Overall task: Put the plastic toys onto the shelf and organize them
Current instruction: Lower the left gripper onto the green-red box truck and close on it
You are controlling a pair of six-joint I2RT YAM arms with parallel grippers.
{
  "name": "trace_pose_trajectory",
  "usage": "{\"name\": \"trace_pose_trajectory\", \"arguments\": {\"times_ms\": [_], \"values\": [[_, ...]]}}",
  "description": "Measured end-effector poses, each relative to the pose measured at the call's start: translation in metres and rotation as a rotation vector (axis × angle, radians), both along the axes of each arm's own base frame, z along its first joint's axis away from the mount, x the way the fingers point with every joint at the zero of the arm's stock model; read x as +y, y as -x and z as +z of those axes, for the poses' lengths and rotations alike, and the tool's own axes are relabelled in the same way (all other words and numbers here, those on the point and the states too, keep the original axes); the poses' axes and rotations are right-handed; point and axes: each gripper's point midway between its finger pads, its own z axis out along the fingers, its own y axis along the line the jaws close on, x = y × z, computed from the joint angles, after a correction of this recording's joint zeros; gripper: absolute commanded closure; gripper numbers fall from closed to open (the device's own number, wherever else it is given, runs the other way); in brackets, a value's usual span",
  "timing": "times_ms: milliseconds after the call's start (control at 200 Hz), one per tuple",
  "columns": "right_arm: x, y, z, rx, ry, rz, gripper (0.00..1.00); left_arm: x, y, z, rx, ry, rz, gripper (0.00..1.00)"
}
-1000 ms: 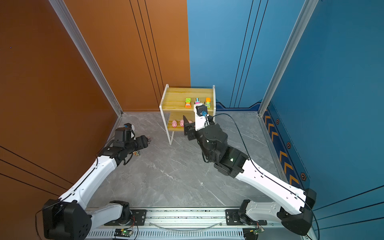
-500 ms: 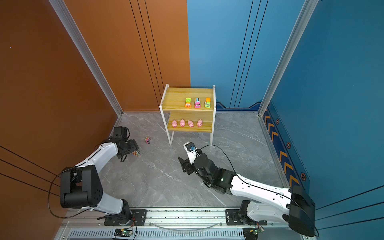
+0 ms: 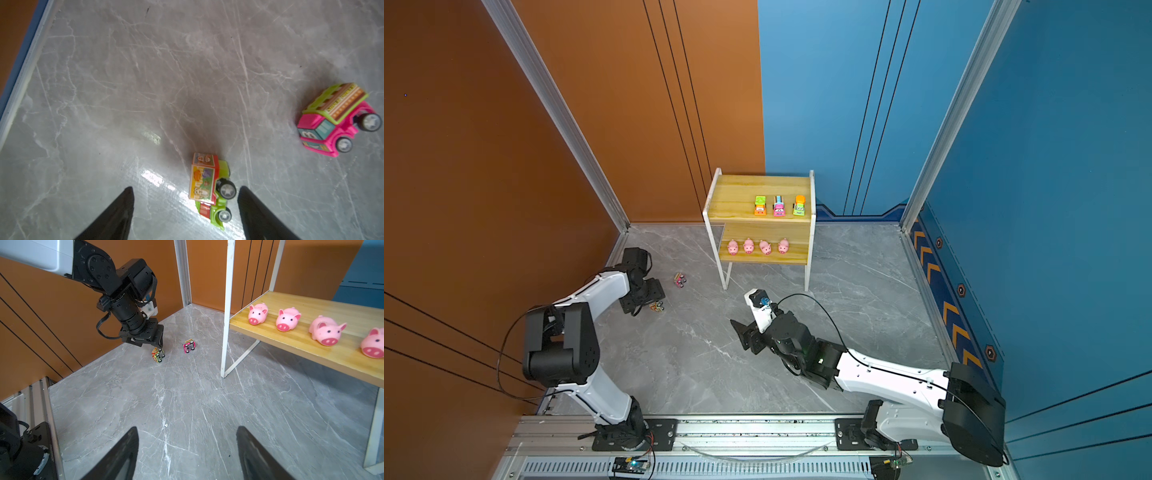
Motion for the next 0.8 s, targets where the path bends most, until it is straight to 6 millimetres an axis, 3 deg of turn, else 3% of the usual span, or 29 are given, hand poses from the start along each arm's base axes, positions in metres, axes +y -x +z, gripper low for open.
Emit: {"name": "trace_pose_trajectory", "arguments": {"times_ms": [180, 315, 501, 601, 801], "values": [[-0.001, -0.003, -0.003, 0.014, -0.006, -0.002, 0.26, -0.012, -0.007, -0.019, 0.055, -0.004, -0.042, 0.26], [-0.002, -0.003, -0.006, 0.022, -0.010, -0.005, 0.26, -0.009, -0.009, -0.031, 0.087, 0.002, -0.037, 0.40], [-0.005, -0.004, -0.018, 0.038, -0.011, -0.014, 0.27, -0.007, -0.012, -0.030, 0.087, -0.001, -0.054, 0.59], [-0.005, -0.004, -0.030, 0.057, 0.005, -0.018, 0.26, -0.013, -0.012, -0.029, 0.093, -0.008, -0.088, 0.63], [-0.018, -0.012, -0.044, 0.081, 0.015, -0.070, 0.27, -0.054, 0.000, -0.001, 0.084, -0.074, -0.252, 0.63]]}}
